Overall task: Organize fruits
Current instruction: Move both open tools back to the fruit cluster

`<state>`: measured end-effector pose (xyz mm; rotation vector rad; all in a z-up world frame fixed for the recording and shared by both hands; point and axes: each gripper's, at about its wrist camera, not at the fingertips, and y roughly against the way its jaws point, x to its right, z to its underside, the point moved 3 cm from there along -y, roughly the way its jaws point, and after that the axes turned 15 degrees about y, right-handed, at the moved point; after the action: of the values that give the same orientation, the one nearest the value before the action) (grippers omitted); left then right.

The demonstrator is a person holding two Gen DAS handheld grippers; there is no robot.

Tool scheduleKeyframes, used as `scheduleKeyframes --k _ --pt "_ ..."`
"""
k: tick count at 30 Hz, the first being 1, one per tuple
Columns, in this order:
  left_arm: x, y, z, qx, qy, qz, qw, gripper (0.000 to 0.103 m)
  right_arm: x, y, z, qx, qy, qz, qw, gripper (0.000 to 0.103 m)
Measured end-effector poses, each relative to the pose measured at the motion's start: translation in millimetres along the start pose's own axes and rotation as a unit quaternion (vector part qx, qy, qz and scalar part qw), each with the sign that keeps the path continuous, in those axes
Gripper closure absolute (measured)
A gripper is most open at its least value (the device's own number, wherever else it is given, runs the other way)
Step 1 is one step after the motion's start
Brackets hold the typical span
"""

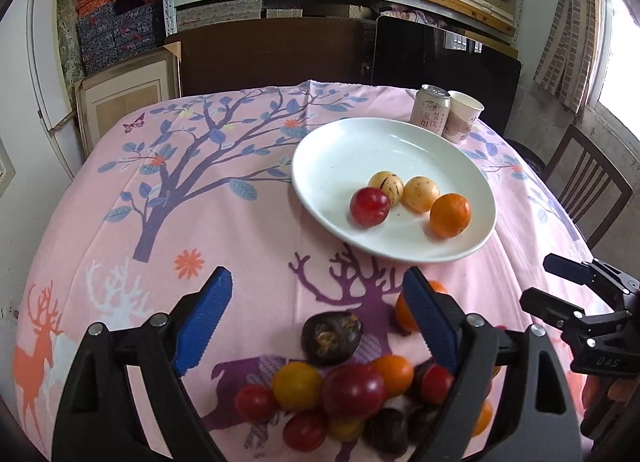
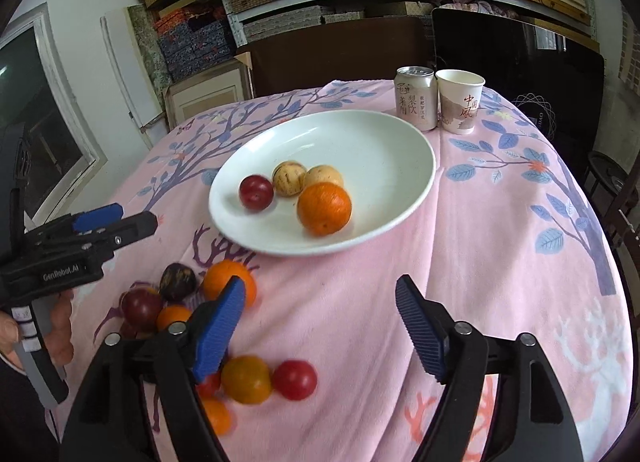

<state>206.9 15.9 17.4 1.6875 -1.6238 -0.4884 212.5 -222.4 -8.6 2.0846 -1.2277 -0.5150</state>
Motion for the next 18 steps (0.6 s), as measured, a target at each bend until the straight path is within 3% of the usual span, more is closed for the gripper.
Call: scheduleKeyframes --k 6,13,18 --pt "-40 21 27 -0.008 -0.003 -0.025 0.9997 0.017 -48 17 37 -0.027 0.090 -0.014 0.995 0.021" --pt "-59 32 55 -0.028 -0.011 -0.017 0.9994 0.015 -92 8 64 -0.066 0.143 -0.025 0.987 0.022" --pt "-63 30 75 -0.056 -0.020 -0.003 0.9982 0.014 -102 -9 68 -0.089 0.137 -0.038 0.986 0.043"
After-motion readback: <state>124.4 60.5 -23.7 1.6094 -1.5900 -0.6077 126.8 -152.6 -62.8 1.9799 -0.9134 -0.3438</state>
